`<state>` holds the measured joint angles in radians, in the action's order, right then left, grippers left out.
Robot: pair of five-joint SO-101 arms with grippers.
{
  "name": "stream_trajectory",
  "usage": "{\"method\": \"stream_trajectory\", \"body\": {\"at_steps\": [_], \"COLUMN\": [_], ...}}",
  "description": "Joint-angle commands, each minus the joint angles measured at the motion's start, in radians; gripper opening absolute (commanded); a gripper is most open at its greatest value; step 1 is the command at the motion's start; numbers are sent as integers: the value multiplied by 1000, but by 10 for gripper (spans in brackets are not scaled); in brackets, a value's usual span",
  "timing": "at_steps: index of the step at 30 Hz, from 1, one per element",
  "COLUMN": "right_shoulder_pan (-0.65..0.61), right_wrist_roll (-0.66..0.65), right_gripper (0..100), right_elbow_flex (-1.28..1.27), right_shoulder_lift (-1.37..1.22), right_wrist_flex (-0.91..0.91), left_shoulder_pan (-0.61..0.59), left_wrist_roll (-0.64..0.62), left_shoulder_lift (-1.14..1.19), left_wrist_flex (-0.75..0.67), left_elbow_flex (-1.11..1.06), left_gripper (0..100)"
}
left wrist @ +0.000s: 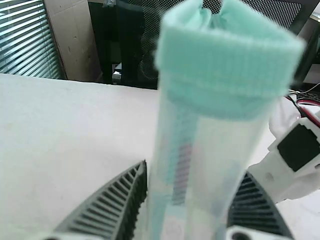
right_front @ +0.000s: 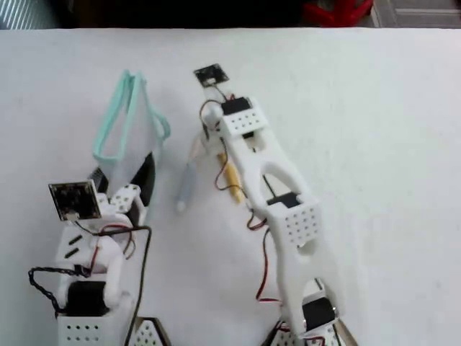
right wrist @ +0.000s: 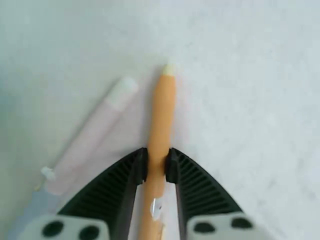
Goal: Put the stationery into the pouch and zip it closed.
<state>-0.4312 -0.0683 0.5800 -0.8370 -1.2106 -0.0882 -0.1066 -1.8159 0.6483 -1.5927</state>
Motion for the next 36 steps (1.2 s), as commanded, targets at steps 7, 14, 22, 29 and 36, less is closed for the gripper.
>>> {"method": "stream_trajectory", "body": {"at_steps": [7, 14, 22, 29, 36], "right_shoulder_pan": [91, 88, 18, -22, -65], "right_wrist_roll": [137, 141, 18, -31, -38], "right_gripper": [18, 18, 18, 17, 17], "right_elbow_flex": [-115, -575, -1278, -1378, -1071], "right_shoulder_lift": [133, 460, 998, 1099, 1371], "right_wrist_flex": [45, 349, 915, 998, 737], "left_shoulder_pan": [4, 1, -18, -18, -18], "left_wrist_roll": [-14, -55, -106, -106, -106], "left_shoulder_lift": [-8, -8, -8, -8, -8], "left_wrist_flex": [5, 18, 130, 130, 74], "left_elbow_flex": [32, 38, 101, 100, 57], "left_gripper": [255, 255, 259, 259, 259]}}
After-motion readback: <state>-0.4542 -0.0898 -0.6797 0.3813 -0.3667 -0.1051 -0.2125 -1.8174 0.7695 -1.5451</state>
